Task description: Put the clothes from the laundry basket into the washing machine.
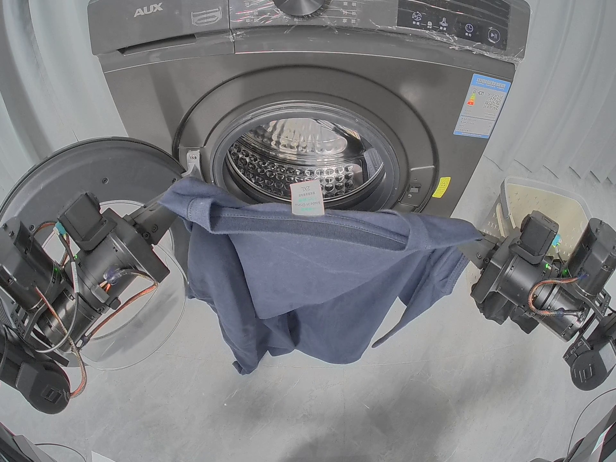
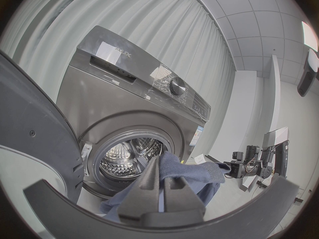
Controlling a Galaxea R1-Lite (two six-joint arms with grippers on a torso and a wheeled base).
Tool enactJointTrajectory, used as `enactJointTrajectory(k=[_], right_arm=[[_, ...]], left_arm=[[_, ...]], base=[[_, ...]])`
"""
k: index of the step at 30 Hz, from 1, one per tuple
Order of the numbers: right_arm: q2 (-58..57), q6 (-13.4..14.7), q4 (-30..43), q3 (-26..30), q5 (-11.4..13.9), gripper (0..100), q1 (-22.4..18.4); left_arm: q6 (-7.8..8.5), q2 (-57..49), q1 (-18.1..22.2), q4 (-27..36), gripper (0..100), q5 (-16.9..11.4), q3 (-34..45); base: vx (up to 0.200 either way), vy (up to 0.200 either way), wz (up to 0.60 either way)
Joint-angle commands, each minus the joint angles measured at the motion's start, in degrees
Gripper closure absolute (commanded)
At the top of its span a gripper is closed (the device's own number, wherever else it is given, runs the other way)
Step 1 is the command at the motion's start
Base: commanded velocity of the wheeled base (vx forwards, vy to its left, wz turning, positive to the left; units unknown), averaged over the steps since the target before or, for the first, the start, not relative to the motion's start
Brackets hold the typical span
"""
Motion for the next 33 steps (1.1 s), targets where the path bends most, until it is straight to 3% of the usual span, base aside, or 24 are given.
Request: enactJointTrajectory(k=[1, 9, 14, 17, 26, 33], right_arm=[[0.5, 0.0, -0.5, -0.3, 0.0, 100, -0.2], [-1.2, -0.1, -0.5, -0.3, 0.0, 100, 0.1], [-2.1, -0.9, -0.5, -0.8, -0.2, 100, 0.2], [-3.1, -1.3, -0.4, -1.0, -0.3, 100, 0.2], [-3.0, -1.3, -0.4, -1.8, -0.4, 100, 1.0], [-3.0, -1.2, -0.4, -1.3, -0.6, 100, 0.8]], left_arm=[[0.05, 0.0, 0.3, -0.1, 100, 0.0, -0.5], [0.32, 0.2, 0.4, -0.1, 100, -0.3, -1.3], [4.36, 1.1, 0.5, 0.0, 100, -2.6, -0.4], [5.15, 2.0, 0.5, -0.1, 100, -2.7, -0.4], [5.06, 1.3, 0.4, -0.1, 100, -3.4, -1.2], [5.15, 1.3, -0.3, -0.1, 100, -7.0, 0.5]], base=[[0.000, 0.000, 0.00], [0.000, 0.000, 0.00], [0.000, 0.000, 0.00], [0.000, 0.000, 0.00], [0.000, 0.000, 0.00], [0.000, 0.000, 0.00]])
